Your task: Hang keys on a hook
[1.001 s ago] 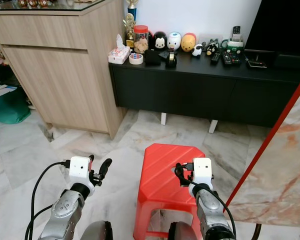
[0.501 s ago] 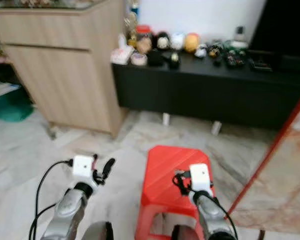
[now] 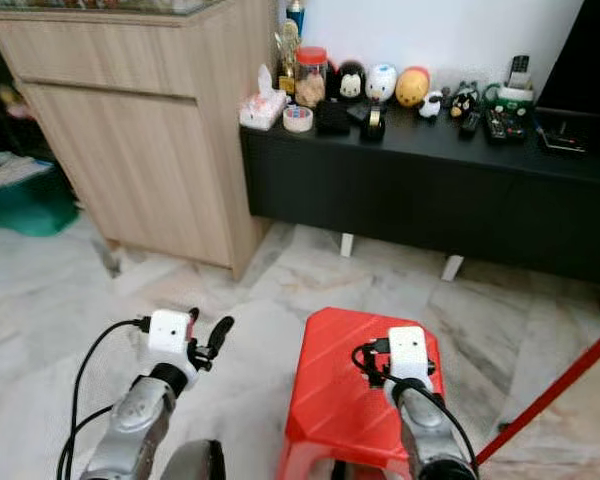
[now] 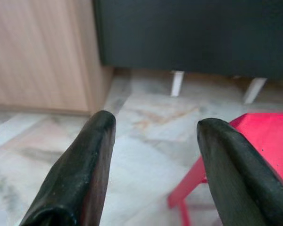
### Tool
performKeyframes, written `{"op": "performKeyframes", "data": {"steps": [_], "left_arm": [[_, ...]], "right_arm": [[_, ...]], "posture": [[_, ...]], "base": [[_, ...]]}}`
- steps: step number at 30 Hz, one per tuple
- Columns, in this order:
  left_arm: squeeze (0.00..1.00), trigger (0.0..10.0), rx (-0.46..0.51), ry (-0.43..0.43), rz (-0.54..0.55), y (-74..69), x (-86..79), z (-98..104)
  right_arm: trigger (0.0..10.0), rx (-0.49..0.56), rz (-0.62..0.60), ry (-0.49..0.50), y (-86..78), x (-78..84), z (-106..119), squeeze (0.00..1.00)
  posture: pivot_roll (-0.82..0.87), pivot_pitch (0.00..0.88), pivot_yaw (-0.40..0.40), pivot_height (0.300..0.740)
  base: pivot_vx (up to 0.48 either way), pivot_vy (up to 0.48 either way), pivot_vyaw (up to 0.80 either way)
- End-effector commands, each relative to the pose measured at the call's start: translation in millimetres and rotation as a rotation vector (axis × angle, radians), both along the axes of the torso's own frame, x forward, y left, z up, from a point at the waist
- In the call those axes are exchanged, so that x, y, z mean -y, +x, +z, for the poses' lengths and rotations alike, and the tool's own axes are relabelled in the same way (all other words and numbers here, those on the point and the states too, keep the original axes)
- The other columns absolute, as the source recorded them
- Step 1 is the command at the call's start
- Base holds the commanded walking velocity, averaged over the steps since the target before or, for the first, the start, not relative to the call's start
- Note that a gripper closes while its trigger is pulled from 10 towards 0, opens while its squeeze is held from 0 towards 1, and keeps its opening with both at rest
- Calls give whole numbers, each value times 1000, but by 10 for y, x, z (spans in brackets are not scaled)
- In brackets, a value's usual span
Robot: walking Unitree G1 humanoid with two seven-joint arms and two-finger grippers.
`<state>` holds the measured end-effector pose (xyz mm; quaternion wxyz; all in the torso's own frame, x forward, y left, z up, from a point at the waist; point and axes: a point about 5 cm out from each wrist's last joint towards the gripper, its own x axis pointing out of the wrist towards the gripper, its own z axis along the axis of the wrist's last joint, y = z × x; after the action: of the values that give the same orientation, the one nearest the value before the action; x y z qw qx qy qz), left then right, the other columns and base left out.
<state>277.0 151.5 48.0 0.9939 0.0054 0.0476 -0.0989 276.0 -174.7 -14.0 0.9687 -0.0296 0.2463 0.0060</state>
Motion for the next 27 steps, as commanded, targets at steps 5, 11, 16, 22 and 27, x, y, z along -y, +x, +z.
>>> {"op": "performKeyframes", "data": {"steps": [5,11,16,22,27], "left_arm": [[0,10000,-1,-13,-1,-27,21,-7],[0,10000,-6,-12,-1,-42,14,-20],[0,10000,-12,-10,-4,-57,15,-40],[0,10000,-17,-9,-9,-68,23,-54],[0,10000,-18,-5,-13,-76,35,-64]], "right_arm": [[10000,-2,-120,29,-85,136,-49,0],[10000,6,-215,80,-157,185,-79,0],[10000,-46,-143,100,-246,148,-156,431],[10000,-64,-95,53,-294,167,-185,961],[10000,-67,-199,108,-324,243,-200,0]], "posture": [[34,0,-17,603],[35,0,-18,603],[31,0,-16,603],[25,0,-14,603],[23,0,-15,603]], "base": [[0,0,0],[0,0,0],[0,0,0],[0,0,0],[0,0,0]]}}
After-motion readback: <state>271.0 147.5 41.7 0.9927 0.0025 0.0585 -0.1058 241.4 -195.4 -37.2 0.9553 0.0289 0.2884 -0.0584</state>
